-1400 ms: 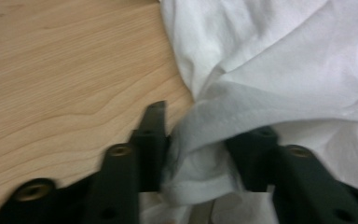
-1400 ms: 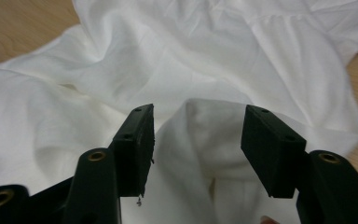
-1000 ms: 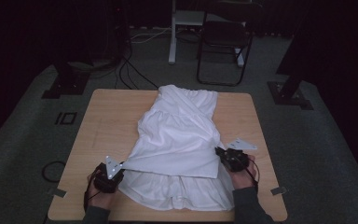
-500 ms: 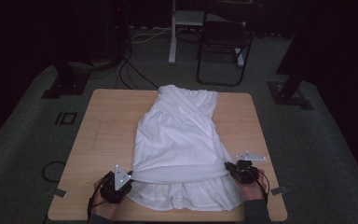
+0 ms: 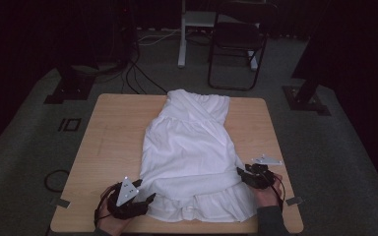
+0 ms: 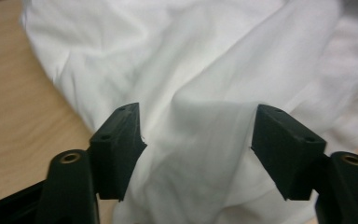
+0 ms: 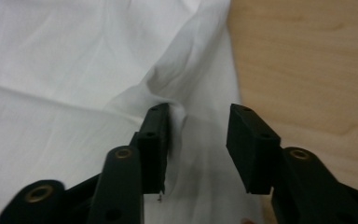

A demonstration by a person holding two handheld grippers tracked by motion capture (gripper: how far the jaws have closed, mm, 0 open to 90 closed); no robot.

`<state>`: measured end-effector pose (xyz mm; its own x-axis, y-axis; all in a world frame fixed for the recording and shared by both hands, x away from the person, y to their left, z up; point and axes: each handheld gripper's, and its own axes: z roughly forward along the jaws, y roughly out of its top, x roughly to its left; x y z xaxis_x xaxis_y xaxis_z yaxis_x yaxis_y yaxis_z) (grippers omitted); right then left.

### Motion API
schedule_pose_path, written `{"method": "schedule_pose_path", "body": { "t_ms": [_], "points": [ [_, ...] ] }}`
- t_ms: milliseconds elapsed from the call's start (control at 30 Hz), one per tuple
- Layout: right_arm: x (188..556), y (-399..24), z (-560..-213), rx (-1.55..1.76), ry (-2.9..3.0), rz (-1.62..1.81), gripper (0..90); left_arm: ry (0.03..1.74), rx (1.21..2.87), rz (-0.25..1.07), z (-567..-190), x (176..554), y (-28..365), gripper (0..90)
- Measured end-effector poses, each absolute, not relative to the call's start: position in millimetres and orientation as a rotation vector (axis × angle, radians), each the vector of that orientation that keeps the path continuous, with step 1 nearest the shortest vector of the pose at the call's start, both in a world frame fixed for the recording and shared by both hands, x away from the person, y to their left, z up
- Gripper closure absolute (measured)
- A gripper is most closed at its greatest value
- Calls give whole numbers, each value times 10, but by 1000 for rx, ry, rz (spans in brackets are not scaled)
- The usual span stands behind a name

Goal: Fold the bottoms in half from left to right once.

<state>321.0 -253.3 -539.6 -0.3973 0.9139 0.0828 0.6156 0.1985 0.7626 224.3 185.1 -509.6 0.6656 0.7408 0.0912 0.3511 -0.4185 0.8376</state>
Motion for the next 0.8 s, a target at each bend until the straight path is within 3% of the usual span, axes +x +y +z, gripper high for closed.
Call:
{"method": "schedule_pose_path", "body": {
  "t_ms": [133, 267, 467, 633, 800],
  "points": [
    [3307, -2535, -5310, 1423, 2058, 1072, 553, 804, 1991, 572, -4959, 2237, 1843, 296],
    [3471, -2518, -5281, 1447, 2050, 1101, 548, 856, 2006, 649, -4909, 2400, 1818, 315],
    [3746, -2457, -5347, 1484, 2056, 1084, 547, 1061, 2020, 720, -5024, 3106, 1855, 426],
    [3898, -2440, -5429, 1533, 2069, 1087, 585, 1229, 2003, 661, -5259, 3702, 1910, 410],
    [3928, -2403, -5507, 1522, 2115, 1050, 682, 1336, 1988, 591, -5455, 3964, 1977, 419]
  ]
}}
